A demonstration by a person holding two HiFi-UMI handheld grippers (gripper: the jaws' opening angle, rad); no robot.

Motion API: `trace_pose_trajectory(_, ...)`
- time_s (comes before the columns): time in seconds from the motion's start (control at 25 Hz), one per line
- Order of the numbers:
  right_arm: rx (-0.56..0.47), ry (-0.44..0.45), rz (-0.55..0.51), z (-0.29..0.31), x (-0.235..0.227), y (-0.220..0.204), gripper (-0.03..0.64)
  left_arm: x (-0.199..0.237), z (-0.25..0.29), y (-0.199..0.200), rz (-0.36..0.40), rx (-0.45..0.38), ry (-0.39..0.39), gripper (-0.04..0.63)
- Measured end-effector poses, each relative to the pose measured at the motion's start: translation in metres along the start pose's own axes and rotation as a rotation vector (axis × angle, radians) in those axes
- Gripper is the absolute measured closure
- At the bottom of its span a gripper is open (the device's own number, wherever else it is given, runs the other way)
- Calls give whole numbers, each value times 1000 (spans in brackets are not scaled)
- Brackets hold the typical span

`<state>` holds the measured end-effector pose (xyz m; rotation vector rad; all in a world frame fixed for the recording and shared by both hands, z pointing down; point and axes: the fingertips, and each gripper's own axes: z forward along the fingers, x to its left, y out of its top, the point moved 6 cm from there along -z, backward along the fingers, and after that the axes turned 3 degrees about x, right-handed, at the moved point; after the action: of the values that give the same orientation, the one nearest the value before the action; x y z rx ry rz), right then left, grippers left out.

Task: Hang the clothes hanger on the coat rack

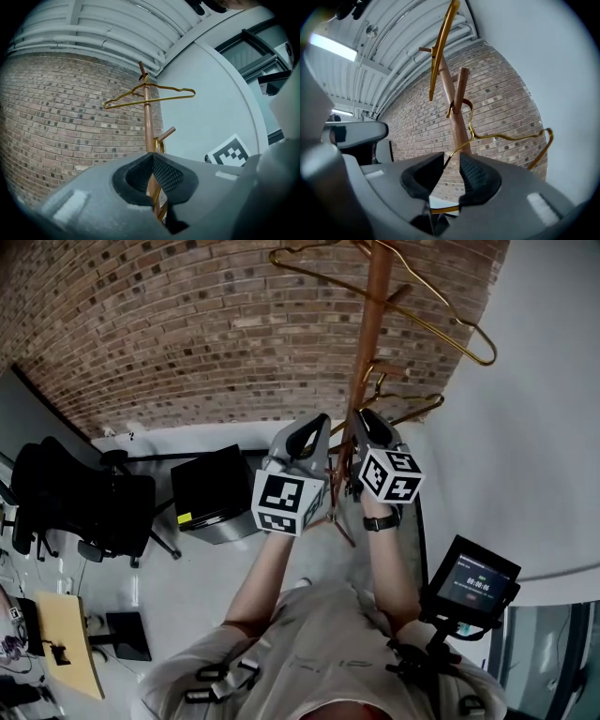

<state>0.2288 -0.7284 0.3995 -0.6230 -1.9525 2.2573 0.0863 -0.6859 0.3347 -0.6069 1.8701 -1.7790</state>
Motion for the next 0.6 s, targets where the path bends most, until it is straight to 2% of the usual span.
trace_pose_trajectory(0.44, 2, -72, -48, -39, 4, -7, 529, -13, -9, -14, -53, 27, -38, 595)
trace_pose_trajectory(0.6, -15, -98, -65, -49, 15, -4, 588, -13, -16, -12, -71, 26, -78, 595)
